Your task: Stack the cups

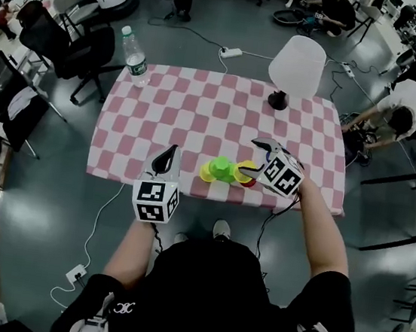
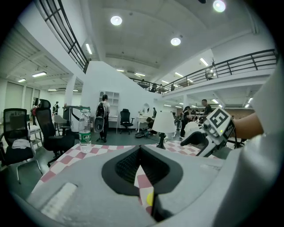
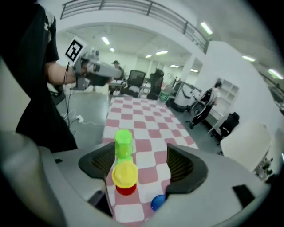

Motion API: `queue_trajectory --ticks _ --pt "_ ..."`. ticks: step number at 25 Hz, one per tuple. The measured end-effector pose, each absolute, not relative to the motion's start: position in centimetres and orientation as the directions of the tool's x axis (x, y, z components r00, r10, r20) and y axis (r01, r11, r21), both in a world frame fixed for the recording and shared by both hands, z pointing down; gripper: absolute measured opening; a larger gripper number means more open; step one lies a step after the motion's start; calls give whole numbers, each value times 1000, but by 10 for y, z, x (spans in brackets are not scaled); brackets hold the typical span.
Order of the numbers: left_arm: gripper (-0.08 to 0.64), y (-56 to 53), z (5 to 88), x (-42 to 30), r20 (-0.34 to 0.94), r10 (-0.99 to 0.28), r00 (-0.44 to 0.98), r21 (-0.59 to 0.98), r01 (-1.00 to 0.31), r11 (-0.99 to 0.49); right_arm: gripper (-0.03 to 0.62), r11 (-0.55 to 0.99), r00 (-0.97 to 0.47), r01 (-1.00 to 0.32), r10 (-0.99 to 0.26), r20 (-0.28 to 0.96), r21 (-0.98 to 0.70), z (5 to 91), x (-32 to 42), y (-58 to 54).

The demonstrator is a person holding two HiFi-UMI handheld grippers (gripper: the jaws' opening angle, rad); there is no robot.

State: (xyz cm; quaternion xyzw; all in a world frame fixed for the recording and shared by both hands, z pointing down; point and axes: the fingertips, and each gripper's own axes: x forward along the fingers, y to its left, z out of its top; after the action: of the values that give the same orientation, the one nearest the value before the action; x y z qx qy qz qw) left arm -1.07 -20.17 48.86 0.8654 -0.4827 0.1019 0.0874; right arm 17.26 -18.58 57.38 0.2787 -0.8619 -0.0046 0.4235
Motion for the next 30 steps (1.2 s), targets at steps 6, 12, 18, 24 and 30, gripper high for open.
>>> queue_trajectory --ticks 6,12,18,24,30 --pt "15 -210 469 14 214 -820 532 44 -843 -536 357 609 -494 -732 -784 376 307 480 179 -198" --pt "15 -212 444 48 148 -808 570 22 -819 -574 356 176 -182 -964 -983 -11 200 387 236 -201" --pt "15 -210 428 83 115 -788 604 7 -794 -608 191 -116 107 -991 -987 -116 70 369 293 -173" --pt "15 -207 418 110 98 -765 637 4 -769 -639 2 -198 194 -980 -975 -111 29 386 315 -151" --pt "15 -203 415 139 94 -736 670 5 -740 -673 2 -193 187 -980 -975 -118 44 386 324 -141"
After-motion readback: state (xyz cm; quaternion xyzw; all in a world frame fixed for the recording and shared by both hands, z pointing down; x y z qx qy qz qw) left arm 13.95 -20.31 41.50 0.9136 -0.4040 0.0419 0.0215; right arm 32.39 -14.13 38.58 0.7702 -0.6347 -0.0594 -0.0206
